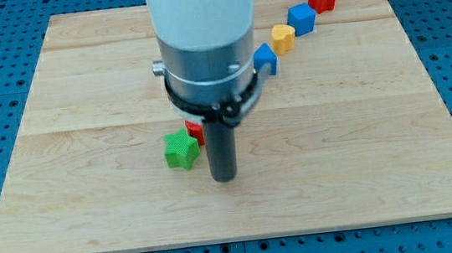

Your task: Move the red circle towards the center left

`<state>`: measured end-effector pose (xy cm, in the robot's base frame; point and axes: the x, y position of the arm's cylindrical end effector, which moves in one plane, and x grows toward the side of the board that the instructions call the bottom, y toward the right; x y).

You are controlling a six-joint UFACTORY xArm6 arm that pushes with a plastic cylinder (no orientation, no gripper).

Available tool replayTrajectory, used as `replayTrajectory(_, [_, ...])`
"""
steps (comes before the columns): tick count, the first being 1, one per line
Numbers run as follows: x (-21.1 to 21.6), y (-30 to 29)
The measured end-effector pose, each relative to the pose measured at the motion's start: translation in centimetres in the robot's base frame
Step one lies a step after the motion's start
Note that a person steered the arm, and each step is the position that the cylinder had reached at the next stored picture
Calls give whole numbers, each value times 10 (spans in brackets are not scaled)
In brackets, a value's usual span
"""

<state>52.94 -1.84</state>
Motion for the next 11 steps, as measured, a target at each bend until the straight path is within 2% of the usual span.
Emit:
replayTrajectory(2, [-20,3])
replayTrajectory(4, [-61,4])
replayTrajectory(7, [-79,-68])
replayTrajectory(9, [-120,-128])
replayTrajectory(10, [-139,-141])
replayTrajectory(11, [-140,-139])
